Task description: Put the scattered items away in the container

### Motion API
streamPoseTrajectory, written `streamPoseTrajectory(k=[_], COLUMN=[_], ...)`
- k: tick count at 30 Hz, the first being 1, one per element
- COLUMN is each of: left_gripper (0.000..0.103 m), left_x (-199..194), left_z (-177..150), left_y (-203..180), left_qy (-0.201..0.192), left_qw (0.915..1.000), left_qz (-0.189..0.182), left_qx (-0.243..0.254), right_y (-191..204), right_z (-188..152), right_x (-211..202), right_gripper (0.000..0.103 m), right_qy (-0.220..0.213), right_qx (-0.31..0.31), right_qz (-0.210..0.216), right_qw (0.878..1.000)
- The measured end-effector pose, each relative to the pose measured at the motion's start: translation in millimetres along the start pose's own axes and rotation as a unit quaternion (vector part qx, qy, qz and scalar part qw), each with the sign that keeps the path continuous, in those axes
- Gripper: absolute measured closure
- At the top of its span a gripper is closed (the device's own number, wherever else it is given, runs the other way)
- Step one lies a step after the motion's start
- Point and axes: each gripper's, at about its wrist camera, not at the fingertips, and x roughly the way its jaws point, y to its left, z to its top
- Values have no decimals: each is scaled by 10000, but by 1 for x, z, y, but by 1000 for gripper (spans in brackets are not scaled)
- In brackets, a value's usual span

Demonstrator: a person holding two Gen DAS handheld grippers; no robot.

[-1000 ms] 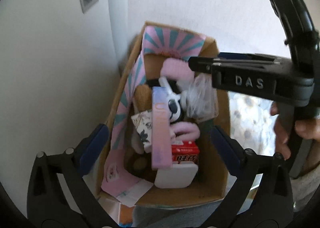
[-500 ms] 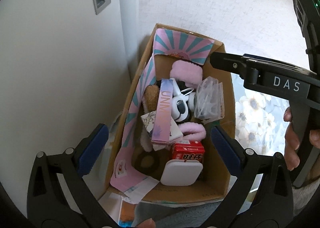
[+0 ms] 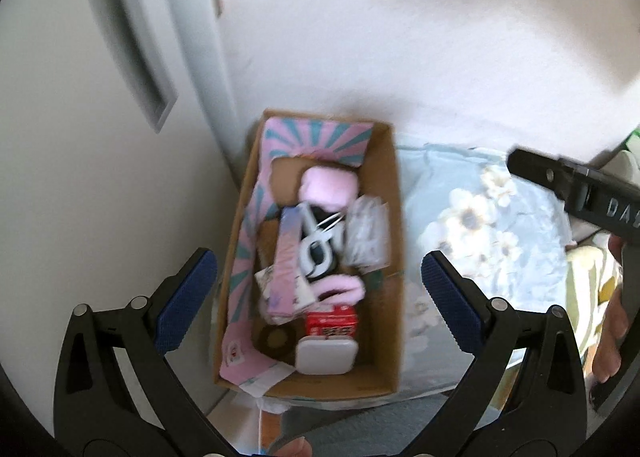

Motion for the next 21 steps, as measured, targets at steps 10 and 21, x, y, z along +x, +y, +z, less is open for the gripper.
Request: streamPoseTrajectory(k=[10, 21], left_gripper=[1, 1], left_x=[-34, -40], left_z=[31, 30], left_y=[-60, -67], left_qy=[-58, 160], left_qw=[9976, 9984], left_qz=[49, 196], left_qx=[690, 497], right_y=[-62, -85], right_z=[-16, -49], right_x=[-69, -107], right_gripper=[25, 25], right_qy=[-69, -8], right_qx=[711, 950], right_qz=[-904, -1145], right_qw=[9933, 9889])
